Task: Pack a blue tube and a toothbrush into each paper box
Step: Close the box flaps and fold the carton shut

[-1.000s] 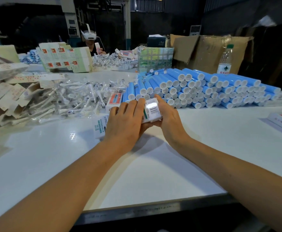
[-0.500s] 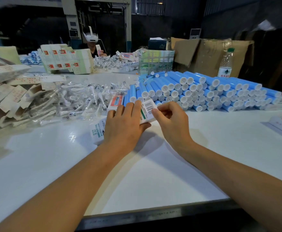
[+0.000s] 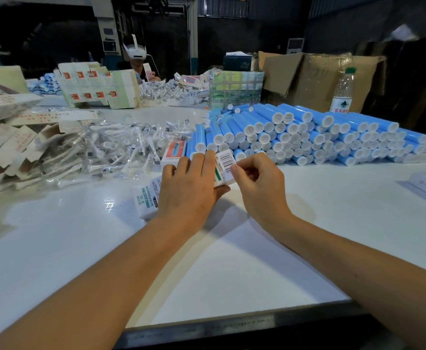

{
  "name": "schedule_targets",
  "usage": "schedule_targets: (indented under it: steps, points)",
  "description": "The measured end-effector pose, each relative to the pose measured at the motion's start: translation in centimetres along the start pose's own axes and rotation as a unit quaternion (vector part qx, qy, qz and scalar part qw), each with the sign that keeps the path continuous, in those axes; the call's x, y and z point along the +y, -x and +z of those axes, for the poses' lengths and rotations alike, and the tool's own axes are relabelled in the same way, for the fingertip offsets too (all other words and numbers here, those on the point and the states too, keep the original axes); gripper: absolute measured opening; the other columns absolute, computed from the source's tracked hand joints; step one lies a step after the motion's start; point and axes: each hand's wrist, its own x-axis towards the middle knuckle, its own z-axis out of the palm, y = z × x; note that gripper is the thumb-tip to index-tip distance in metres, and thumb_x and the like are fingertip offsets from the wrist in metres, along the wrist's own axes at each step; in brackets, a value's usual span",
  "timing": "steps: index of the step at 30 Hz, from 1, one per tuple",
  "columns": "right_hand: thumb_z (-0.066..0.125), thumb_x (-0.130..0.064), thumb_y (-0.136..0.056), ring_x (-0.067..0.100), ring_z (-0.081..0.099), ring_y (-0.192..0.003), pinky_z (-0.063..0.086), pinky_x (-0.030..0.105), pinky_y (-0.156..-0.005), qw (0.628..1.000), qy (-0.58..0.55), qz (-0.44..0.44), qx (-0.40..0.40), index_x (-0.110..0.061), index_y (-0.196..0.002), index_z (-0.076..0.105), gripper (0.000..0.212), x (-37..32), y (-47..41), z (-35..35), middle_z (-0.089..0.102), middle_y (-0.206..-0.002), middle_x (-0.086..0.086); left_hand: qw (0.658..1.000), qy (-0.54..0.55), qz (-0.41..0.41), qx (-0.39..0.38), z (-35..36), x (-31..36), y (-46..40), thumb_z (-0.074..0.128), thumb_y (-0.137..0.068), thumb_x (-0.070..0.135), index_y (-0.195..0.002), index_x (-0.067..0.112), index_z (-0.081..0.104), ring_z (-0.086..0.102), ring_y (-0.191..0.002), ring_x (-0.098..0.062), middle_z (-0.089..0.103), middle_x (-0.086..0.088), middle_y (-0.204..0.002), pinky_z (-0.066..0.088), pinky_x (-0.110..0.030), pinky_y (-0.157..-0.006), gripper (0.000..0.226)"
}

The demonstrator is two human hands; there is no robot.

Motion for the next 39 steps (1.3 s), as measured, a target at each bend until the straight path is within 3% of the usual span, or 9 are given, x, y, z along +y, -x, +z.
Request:
schedule_targets:
  steps: [12, 17, 21, 23, 25, 28, 32, 35, 39]
  points:
    - [0.062, -0.002, -0.087, -0.003, 0.049, -0.067, 0.038, 0.01, -0.06, 0.999, 0.001, -0.039, -0.013, -0.013, -0.076, 0.055, 0.017, 0.0, 0.0, -0.1, 0.055, -0.076, 0.0, 1.0, 0.019, 0.013, 0.021, -0.3, -0.2, 0.2, 0.062, -0.083, 0.049, -0.131, 0.001, 0.049, 0.057, -0.101, -0.038, 0.061, -0.017, -0.116, 0.043, -0.047, -0.078, 0.07]
    - [0.051, -0.01, -0.094, 0.003, 0.053, -0.074, 0.043, 0.019, -0.065, 0.997, -0.062, 0.007, -0.049, -0.028, -0.082, 0.059, 0.024, -0.5, -0.5, -0.4, 0.062, -0.088, -0.003, 0.999, 0.052, -0.009, 0.006, -0.3, -1.0, -0.2, 0.051, -0.086, 0.052, -0.139, 0.006, 0.041, 0.048, -0.119, -0.036, 0.052, -0.014, -0.132, 0.038, -0.046, -0.087, 0.071]
    - [0.051, -0.014, -0.096, 0.012, 0.055, -0.084, 0.049, 0.032, -0.071, 0.986, -0.145, 0.049, -0.072, -0.028, -0.106, 0.057, 0.018, -0.6, -0.5, -0.6, 0.059, -0.094, -0.003, 0.973, 0.215, -0.043, 0.077, -1.2, -1.7, -1.1, 0.043, -0.091, 0.053, -0.133, 0.012, 0.043, 0.051, -0.105, -0.027, 0.054, -0.009, -0.119, 0.038, -0.036, -0.077, 0.059]
    - [0.057, -0.022, -0.093, 0.006, 0.055, -0.089, 0.049, 0.027, -0.076, 0.984, -0.108, 0.047, -0.135, -0.029, -0.121, 0.05, 0.029, -0.4, -0.1, -0.5, 0.056, -0.101, -0.008, 0.903, 0.409, -0.056, 0.115, -1.8, -1.9, -1.4, 0.041, -0.092, 0.056, -0.118, 0.027, 0.05, 0.056, -0.089, -0.011, 0.057, 0.001, -0.1, 0.04, -0.023, -0.068, 0.039]
    - [0.061, -0.041, -0.084, 0.0, 0.053, -0.097, 0.051, 0.02, -0.075, 0.972, -0.08, 0.065, -0.211, -0.035, -0.135, 0.04, 0.055, -0.2, 0.2, -0.1, 0.051, -0.111, -0.015, 0.773, 0.61, -0.129, 0.116, -2.5, -1.7, -1.7, 0.039, -0.089, 0.06, -0.109, 0.038, 0.049, 0.061, -0.089, -0.002, 0.061, 0.007, -0.099, 0.046, -0.02, -0.075, 0.031]
    - [0.063, -0.052, -0.075, -0.003, 0.053, -0.104, 0.055, 0.021, -0.071, 0.949, -0.092, 0.092, -0.286, -0.043, -0.146, 0.021, 0.083, 0.1, 0.7, 0.6, 0.045, -0.118, -0.021, 0.588, 0.766, -0.249, 0.076, -2.0, -1.6, -2.2, 0.034, -0.092, 0.054, -0.122, 0.026, 0.049, 0.067, -0.098, -0.013, 0.065, -0.003, -0.115, 0.054, -0.032, -0.08, 0.043]
    - [0.072, -0.034, -0.08, -0.009, 0.055, -0.103, 0.054, 0.018, -0.071, 0.935, -0.125, 0.092, -0.32, -0.045, -0.147, 0.012, 0.091, 0.3, 1.1, 1.1, 0.042, -0.118, -0.035, 0.466, 0.823, -0.32, 0.049, -1.6, -1.3, -2.3, 0.034, -0.098, 0.047, -0.108, 0.021, 0.058, 0.071, -0.086, -0.016, 0.074, 0.0, -0.09, 0.057, -0.036, -0.071, 0.037]
    - [0.066, -0.035, -0.08, 0.011, 0.054, -0.11, 0.057, 0.032, -0.073, 0.949, -0.065, 0.052, -0.303, -0.043, -0.147, 0.019, 0.082, -0.3, 1.2, 1.2, 0.046, -0.131, -0.017, 0.482, 0.812, -0.329, 0.025, -0.7, -1.7, -2.2, 0.034, -0.098, 0.049, -0.101, 0.025, 0.06, 0.07, -0.089, -0.016, 0.074, 0.001, -0.091, 0.054, -0.039, -0.076, 0.036]
    - [0.06, -0.036, -0.087, 0.019, 0.048, -0.11, 0.051, 0.038, -0.088, 0.956, 0.071, -0.011, -0.286, -0.034, -0.149, 0.024, 0.072, -0.4, 0.1, 0.1, 0.046, -0.128, 0.005, 0.615, 0.719, -0.323, 0.023, 0.7, -2.4, -1.7, 0.026, -0.097, 0.056, -0.093, 0.033, 0.059, 0.068, -0.085, -0.012, 0.072, 0.007, -0.082, 0.051, -0.038, -0.076, 0.04]
